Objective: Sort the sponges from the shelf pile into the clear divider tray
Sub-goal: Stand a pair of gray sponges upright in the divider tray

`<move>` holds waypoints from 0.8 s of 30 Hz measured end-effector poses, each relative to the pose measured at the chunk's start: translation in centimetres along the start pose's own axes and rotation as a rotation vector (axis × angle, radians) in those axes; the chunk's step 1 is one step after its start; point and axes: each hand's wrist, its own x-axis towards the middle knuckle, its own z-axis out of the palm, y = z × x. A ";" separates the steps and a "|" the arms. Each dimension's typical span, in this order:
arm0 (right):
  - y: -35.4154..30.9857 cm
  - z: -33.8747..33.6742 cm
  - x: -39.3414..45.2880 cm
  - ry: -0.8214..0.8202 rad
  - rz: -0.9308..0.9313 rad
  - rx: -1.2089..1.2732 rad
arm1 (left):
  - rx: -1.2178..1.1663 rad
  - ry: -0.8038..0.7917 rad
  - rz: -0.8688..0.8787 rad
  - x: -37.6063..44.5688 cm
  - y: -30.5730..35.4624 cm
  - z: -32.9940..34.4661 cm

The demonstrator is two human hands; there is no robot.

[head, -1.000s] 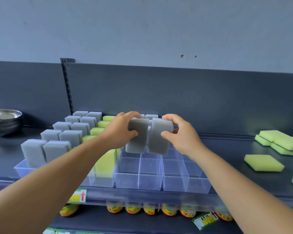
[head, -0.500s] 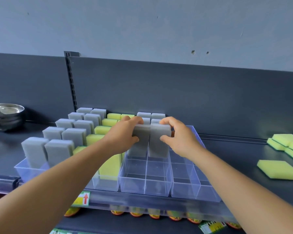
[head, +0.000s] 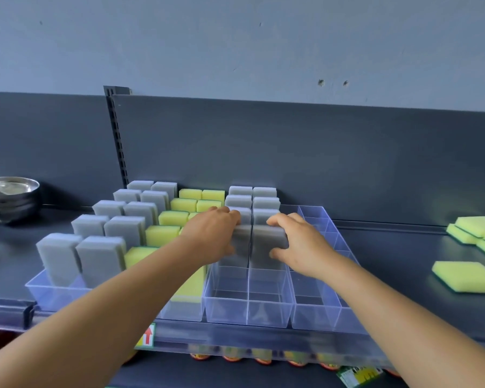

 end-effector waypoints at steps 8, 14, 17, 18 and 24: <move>0.6 -2.7 -3.3 0.032 0.035 -0.113 | -0.025 0.064 0.134 -0.3 3.3 -1.2; 4.2 -5.1 -6.8 0.062 0.124 -0.190 | -0.064 0.042 0.265 0.4 9.0 -1.1; 6.6 -6.8 -8.8 0.075 0.173 -0.232 | -0.059 0.034 0.319 1.0 12.2 -0.7; 7.4 -7.3 -9.4 0.077 0.189 -0.245 | -0.057 0.027 0.333 1.1 13.4 -0.6; 13.3 -10.2 -12.9 0.069 0.279 -0.299 | -0.080 -0.022 0.398 2.6 20.9 0.4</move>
